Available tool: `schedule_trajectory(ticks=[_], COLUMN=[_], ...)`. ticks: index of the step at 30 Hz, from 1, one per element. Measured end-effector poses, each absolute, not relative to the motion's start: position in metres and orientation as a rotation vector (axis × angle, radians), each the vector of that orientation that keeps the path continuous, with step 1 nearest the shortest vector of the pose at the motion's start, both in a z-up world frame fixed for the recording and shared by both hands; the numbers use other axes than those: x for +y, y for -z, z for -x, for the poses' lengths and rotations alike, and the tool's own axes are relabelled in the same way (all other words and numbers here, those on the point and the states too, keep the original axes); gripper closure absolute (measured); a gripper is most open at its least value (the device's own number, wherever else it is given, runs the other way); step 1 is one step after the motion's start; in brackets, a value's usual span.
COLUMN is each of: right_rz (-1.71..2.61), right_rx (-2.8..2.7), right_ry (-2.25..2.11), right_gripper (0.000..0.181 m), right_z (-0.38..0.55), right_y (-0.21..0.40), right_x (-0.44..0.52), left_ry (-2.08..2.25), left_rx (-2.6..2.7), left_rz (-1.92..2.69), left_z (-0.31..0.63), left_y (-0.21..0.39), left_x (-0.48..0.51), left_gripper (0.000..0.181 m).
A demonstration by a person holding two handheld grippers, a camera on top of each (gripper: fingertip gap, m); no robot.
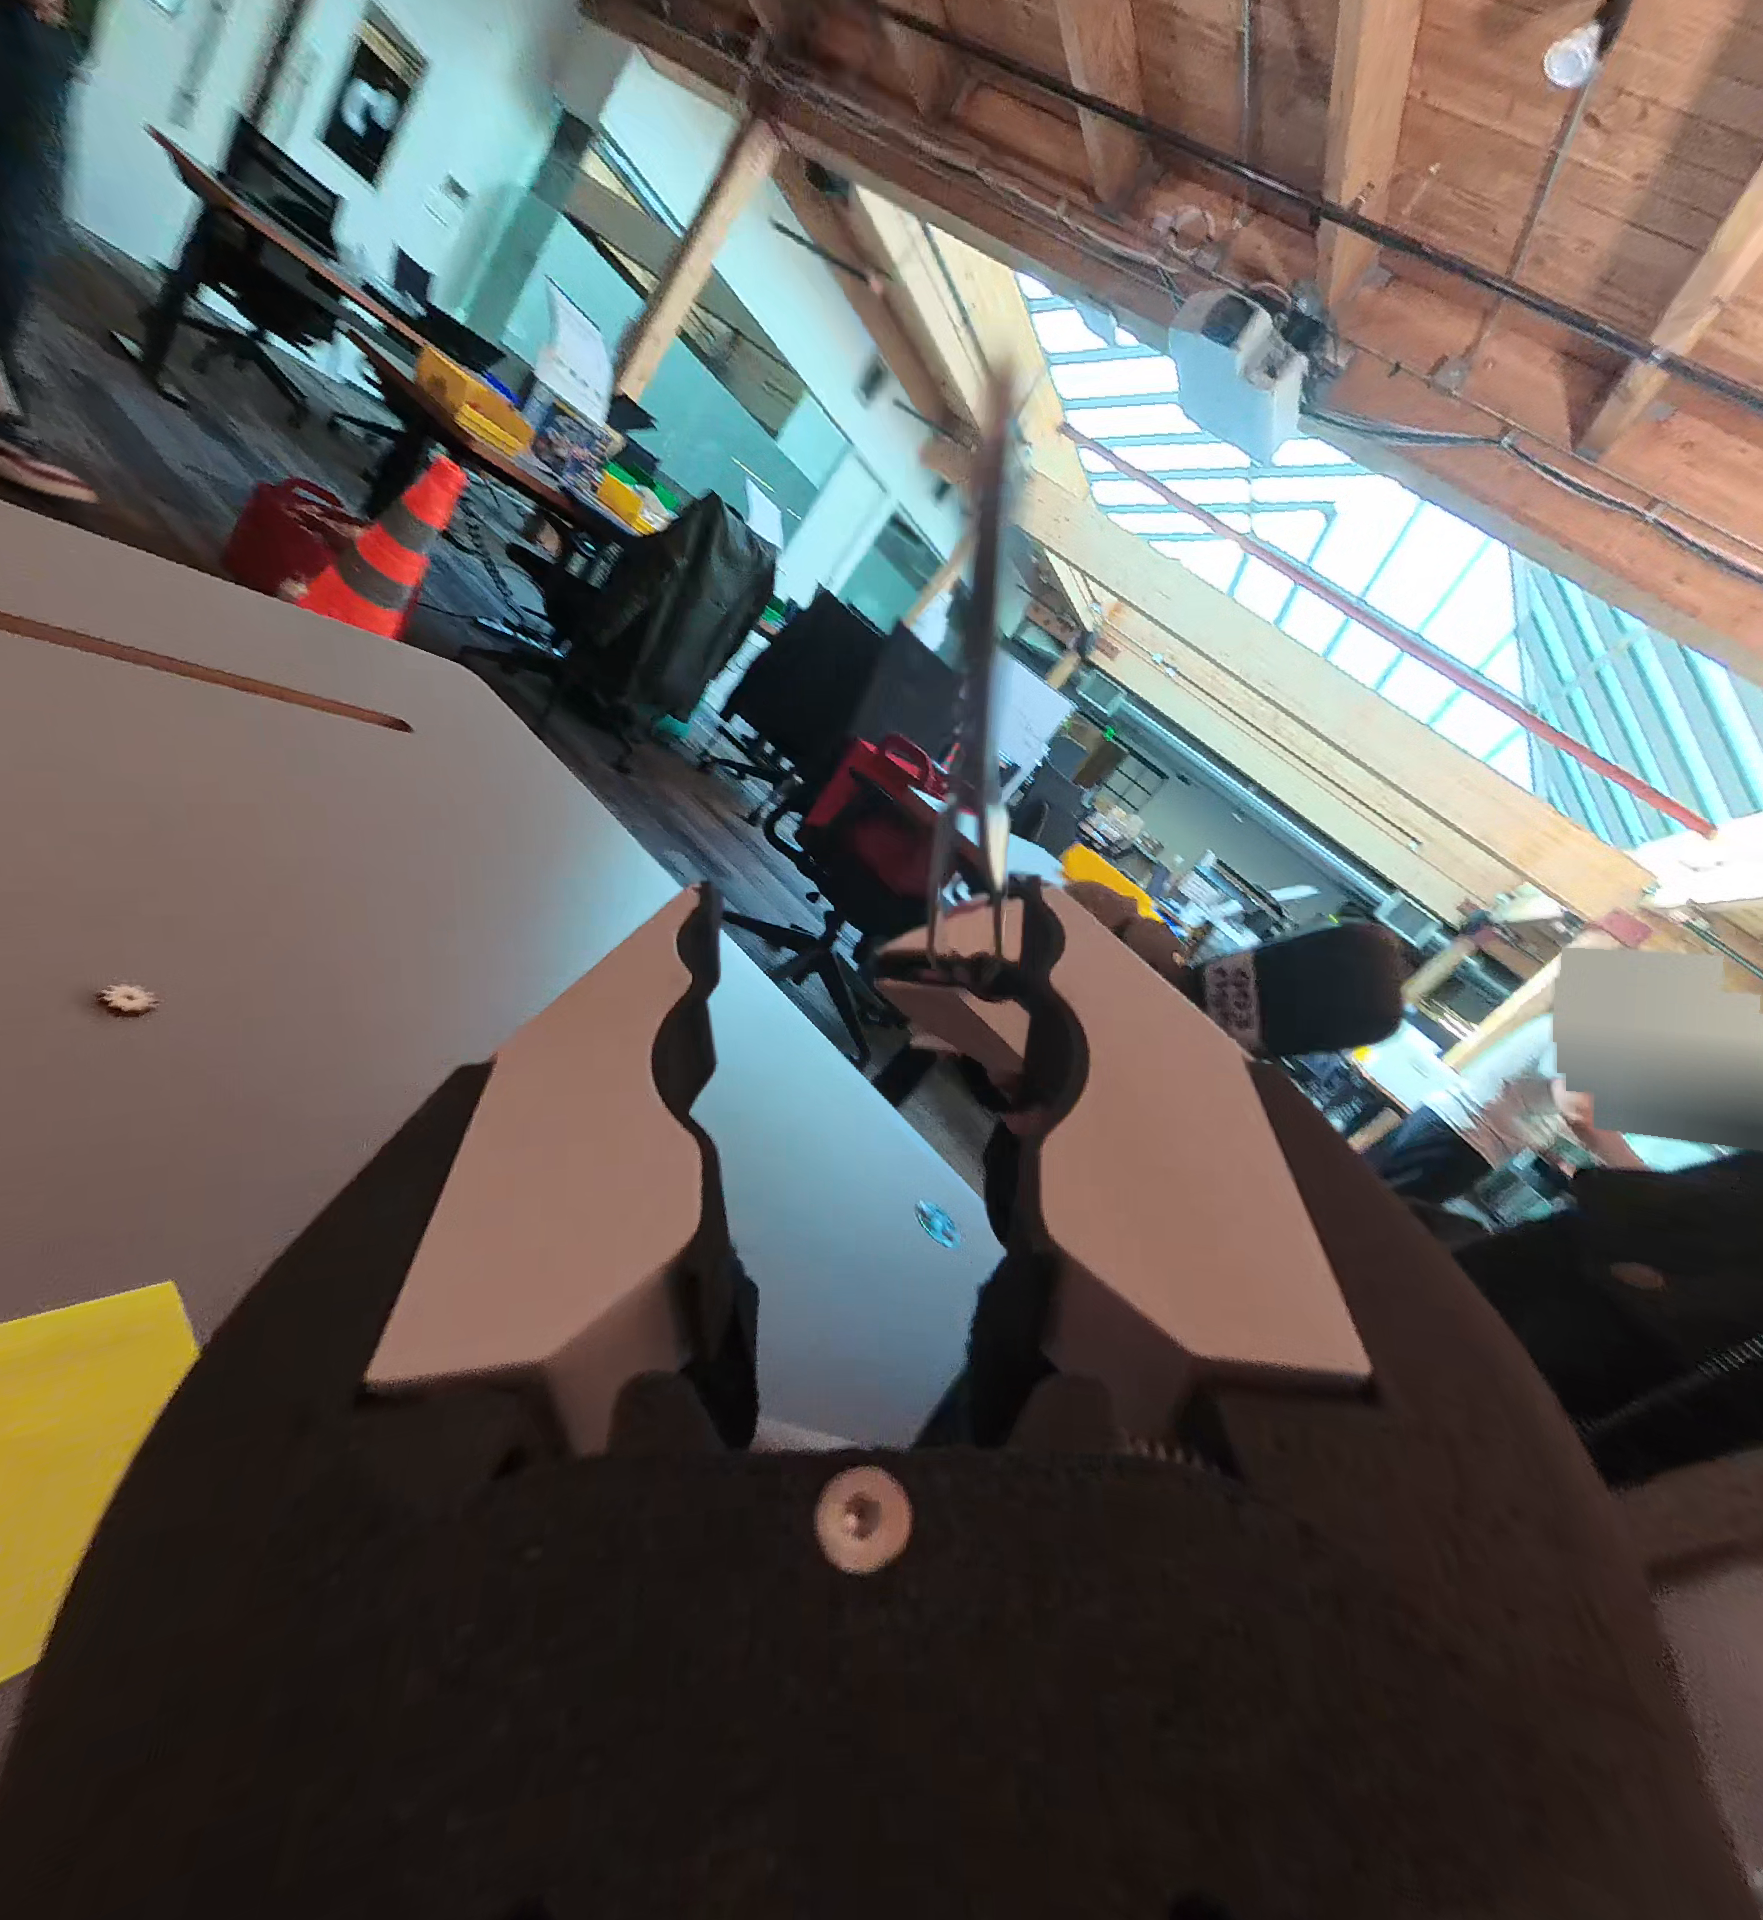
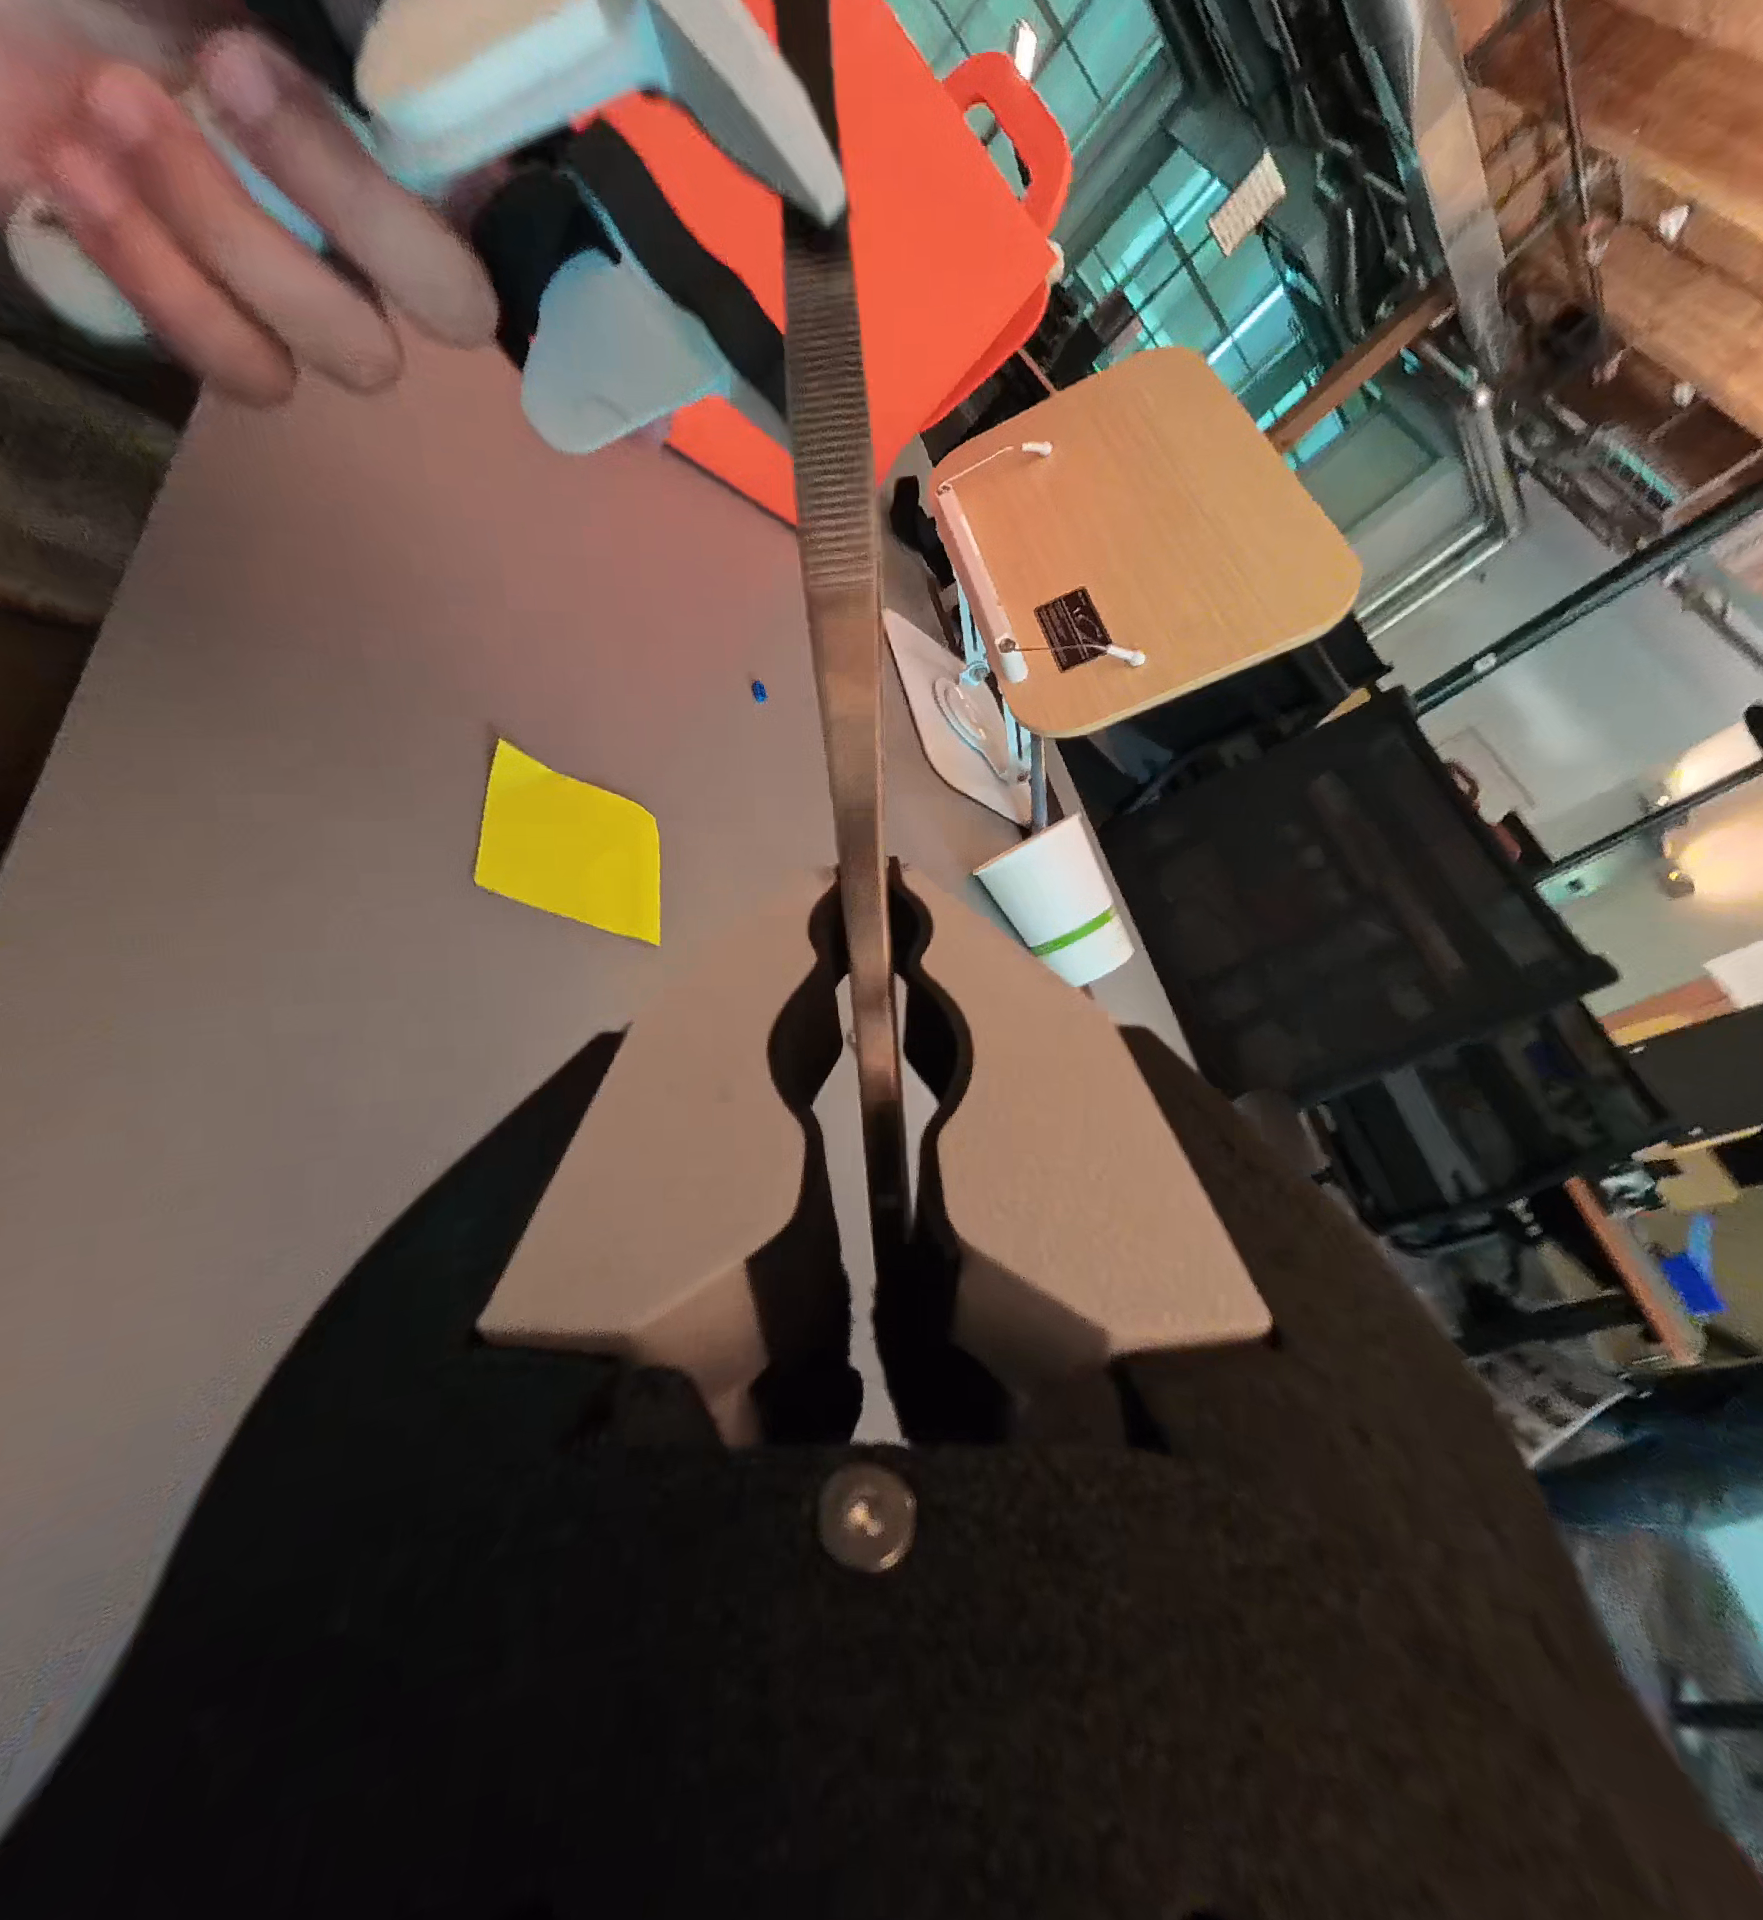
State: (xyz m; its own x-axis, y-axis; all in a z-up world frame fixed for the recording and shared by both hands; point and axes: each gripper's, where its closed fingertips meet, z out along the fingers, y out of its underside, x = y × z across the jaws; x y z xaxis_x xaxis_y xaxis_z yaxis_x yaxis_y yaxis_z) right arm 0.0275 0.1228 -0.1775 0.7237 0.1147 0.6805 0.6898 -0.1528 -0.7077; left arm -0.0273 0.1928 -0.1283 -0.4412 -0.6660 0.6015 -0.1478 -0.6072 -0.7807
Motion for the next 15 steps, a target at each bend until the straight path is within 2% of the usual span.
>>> schedule_trajectory(ticks=[3, 8, 15], right_rz=[1.670, 1.688, 1.707], right_rx=[-0.713, -0.795, -0.854], right_ry=[0.542, 0.530, 0.553], right_gripper=[0.178, 0.178, 0.178], right_z=[-0.031, -0.026, -0.023], right_y=[0.180, 0.189, 0.197], right_x=[0.113, 0.112, 0.112], left_ry=[2.133, 2.141, 2.070], left_rx=[1.317, 1.535, 1.634], left_rz=[1.402, 1.372, 1.374], left_z=[0.034, 0.043, 0.042], left_y=[0.136, 0.150, 0.163], left_x=[0.179, 0.153, 0.142], left_gripper=[0.124, 0.147, 0.164])
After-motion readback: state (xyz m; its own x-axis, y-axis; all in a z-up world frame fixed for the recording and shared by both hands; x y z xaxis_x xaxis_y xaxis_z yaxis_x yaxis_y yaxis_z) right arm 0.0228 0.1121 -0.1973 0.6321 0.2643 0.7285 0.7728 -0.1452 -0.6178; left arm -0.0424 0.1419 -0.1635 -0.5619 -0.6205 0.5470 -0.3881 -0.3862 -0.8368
